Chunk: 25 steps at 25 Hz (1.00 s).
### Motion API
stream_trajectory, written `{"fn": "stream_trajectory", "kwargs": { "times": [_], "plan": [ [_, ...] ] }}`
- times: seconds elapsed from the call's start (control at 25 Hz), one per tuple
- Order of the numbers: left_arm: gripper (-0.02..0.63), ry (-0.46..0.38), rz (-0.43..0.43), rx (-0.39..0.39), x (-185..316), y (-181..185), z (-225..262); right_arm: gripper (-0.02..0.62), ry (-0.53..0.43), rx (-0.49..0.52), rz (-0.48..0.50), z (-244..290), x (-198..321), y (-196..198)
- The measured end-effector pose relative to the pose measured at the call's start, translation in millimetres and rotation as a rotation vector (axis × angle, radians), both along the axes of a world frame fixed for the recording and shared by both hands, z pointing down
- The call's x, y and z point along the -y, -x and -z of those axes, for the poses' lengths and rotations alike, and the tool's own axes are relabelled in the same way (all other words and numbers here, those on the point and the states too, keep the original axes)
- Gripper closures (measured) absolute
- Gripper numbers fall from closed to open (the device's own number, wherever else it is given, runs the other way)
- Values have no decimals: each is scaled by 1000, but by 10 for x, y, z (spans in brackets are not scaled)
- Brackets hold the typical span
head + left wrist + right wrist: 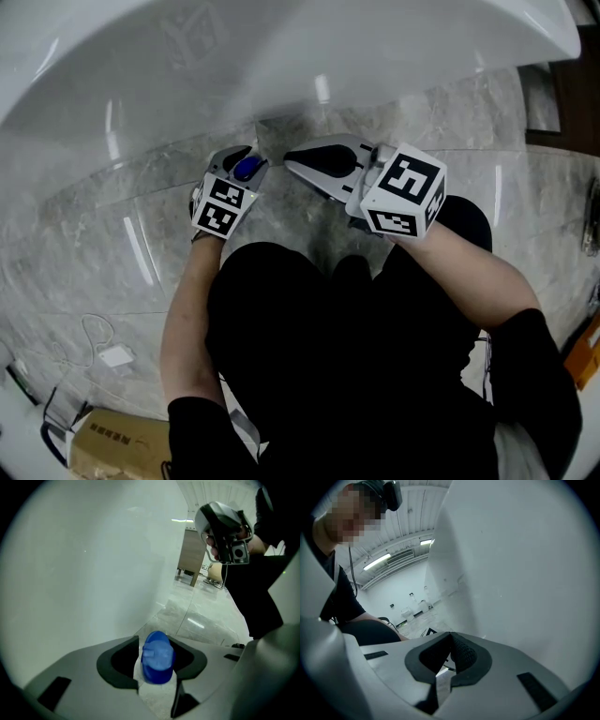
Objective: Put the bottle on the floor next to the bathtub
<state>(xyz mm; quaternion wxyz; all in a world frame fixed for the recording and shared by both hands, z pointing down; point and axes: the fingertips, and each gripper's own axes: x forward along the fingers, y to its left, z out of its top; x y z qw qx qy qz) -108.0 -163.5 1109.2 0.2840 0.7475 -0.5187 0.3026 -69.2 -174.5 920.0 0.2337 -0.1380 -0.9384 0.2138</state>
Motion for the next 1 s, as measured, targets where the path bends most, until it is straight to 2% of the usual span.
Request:
{"fn": "stream_trajectory", "kwargs": {
  "times": [0.16, 0.4, 0.56, 0.64, 0.72, 0.8, 0.84, 1.0],
  "plan": [
    [354, -30, 24, -35, 15, -10, 102, 568, 11, -2, -5, 18, 37, 22],
    [351, -92, 82, -71, -26, 111, 339, 568, 27, 26, 14, 8, 58, 122],
    [345, -168, 109, -68, -62, 243, 642, 568, 6, 16, -4, 6, 146, 193],
    [348, -168, 104, -77, -97, 262, 741, 568, 3, -5, -30, 2, 172, 187],
    [370, -148, 106, -101, -155, 247, 885, 568, 9, -32, -53, 76, 144, 158],
    [474, -146, 120, -128, -210, 198, 1203, 568, 1, -48, -45, 265, 63, 128],
    [504, -157, 129, -138, -228, 167, 1425, 568, -2, -49, -30, 388, 7, 113],
    [545, -202, 160, -173, -277, 45, 2353, 568, 64, 11, 20, 961, -233, -29]
  ]
}}
